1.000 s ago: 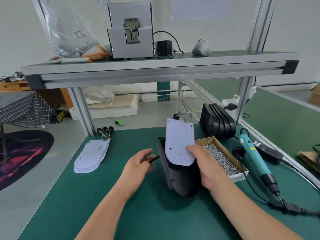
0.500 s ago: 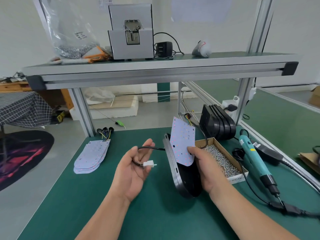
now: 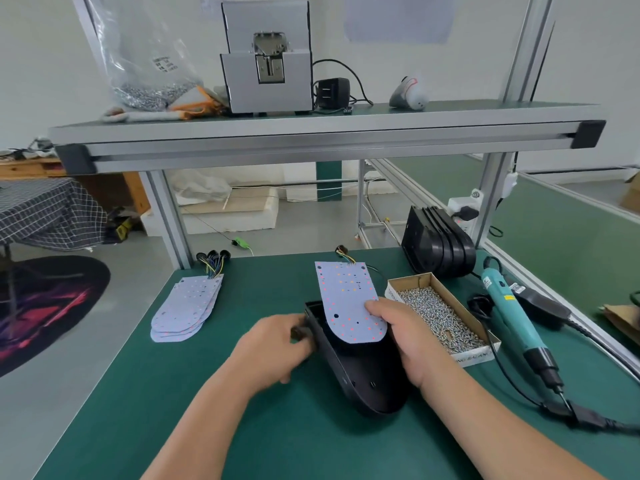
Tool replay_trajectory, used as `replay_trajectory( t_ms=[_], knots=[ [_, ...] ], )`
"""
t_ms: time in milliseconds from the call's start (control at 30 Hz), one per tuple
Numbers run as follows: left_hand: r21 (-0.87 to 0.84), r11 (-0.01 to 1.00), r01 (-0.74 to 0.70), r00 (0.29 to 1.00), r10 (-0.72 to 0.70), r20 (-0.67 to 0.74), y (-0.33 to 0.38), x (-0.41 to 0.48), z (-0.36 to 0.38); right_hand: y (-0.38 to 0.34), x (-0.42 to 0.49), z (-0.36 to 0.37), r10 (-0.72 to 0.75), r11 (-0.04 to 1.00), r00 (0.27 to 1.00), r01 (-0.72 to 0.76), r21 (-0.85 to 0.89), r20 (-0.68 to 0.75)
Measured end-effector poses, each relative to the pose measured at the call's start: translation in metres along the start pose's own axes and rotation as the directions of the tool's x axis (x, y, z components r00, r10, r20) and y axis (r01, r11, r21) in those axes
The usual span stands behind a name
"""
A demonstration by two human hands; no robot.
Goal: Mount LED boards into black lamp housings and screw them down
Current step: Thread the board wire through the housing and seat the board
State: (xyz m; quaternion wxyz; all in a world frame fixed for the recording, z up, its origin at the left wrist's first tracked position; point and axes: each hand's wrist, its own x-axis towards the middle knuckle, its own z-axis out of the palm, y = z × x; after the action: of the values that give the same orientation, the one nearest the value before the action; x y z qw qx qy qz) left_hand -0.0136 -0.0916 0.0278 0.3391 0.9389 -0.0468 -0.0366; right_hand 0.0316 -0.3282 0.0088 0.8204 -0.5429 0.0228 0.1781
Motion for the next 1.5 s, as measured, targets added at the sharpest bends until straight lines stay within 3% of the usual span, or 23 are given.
replay_trajectory(
  t_ms=[67, 167, 300, 367, 433, 500, 533, 600, 667, 733, 800, 900, 967, 1067, 1200, 1400, 1500],
  knots=[
    [-0.006, 1.0, -0.002, 0.998, 0.003, 0.064, 0.002, -0.001, 0.002, -0.001, 0.0, -0.002, 0.01, 1.0, 0.999, -0.01, 0.004, -0.031],
    [-0.043, 0.999, -0.003, 0.999, 0.005, 0.05, -0.001, 0.001, 0.001, -0.001, 0.001, -0.003, 0.029, 0.999, 0.997, -0.027, 0.016, -0.075],
    [-0.352, 0.935, 0.03, 0.995, -0.061, -0.077, -0.013, 0.003, -0.001, -0.004, 0.002, -0.004, 0.029, 0.995, 0.993, -0.017, 0.101, -0.118],
    [-0.648, 0.76, 0.037, 0.988, -0.123, -0.089, -0.016, 0.004, -0.001, -0.003, 0.003, -0.002, 0.029, 0.992, 0.992, -0.014, 0.125, -0.121],
    [-0.909, 0.417, 0.024, 0.991, -0.13, -0.034, -0.015, 0.008, 0.007, -0.001, 0.002, 0.002, 0.03, 0.989, 0.991, -0.011, 0.145, -0.131],
    [-0.998, 0.05, 0.025, 0.994, -0.106, 0.019, -0.007, 0.011, 0.017, 0.0, 0.002, 0.005, 0.027, 0.987, 0.989, -0.004, 0.161, -0.142],
    [-0.997, -0.072, 0.02, 0.996, -0.081, 0.025, -0.003, 0.012, 0.021, 0.001, 0.001, 0.005, 0.026, 0.987, 0.989, -0.002, 0.16, -0.148],
    [-0.977, -0.213, 0.004, 1.0, -0.025, 0.01, 0.0, 0.015, 0.027, 0.0, 0.001, 0.003, 0.026, 0.988, 0.988, -0.003, 0.153, -0.149],
    [-0.967, -0.254, -0.033, 0.996, -0.085, -0.012, -0.001, 0.019, 0.028, 0.001, 0.001, 0.002, 0.024, 0.991, 0.988, -0.004, 0.136, -0.15],
    [-0.987, -0.118, -0.109, 0.968, -0.237, -0.078, -0.006, 0.024, 0.026, 0.002, 0.003, 0.0, 0.022, 0.995, 0.989, -0.007, 0.102, -0.144],
    [-0.967, 0.197, -0.164, 0.913, -0.342, -0.225, -0.012, 0.024, 0.02, 0.003, 0.003, 0.0, 0.013, 0.997, 0.991, -0.003, 0.072, -0.132],
    [-0.738, 0.675, -0.004, 0.878, -0.351, -0.325, -0.017, 0.02, 0.014, 0.002, 0.004, -0.002, 0.002, 0.998, 0.991, 0.006, 0.057, -0.134],
    [-0.556, 0.829, 0.064, 0.907, -0.281, -0.315, -0.015, 0.018, 0.017, 0.002, 0.003, -0.002, 0.014, 0.999, 0.993, -0.008, 0.049, -0.118],
    [-0.41, 0.912, 0.0, 0.985, -0.07, -0.156, -0.007, 0.014, 0.022, 0.004, 0.001, 0.001, 0.027, 0.999, 0.995, -0.023, 0.041, -0.097],
    [-0.547, 0.836, -0.042, 0.997, 0.074, 0.036, -0.003, 0.007, 0.015, 0.004, 0.001, 0.001, 0.028, 0.998, 0.992, -0.021, 0.062, -0.119],
    [-0.489, 0.872, -0.02, 1.0, 0.024, 0.001, -0.008, 0.009, 0.016, -0.002, 0.005, -0.006, -0.037, 0.989, 0.984, 0.061, 0.133, -0.175],
    [-0.623, 0.777, 0.089, 0.995, -0.097, 0.021, -0.007, 0.009, 0.017, -0.004, 0.004, -0.007, -0.084, 0.979, 0.981, 0.115, 0.169, -0.176]
  ],
)
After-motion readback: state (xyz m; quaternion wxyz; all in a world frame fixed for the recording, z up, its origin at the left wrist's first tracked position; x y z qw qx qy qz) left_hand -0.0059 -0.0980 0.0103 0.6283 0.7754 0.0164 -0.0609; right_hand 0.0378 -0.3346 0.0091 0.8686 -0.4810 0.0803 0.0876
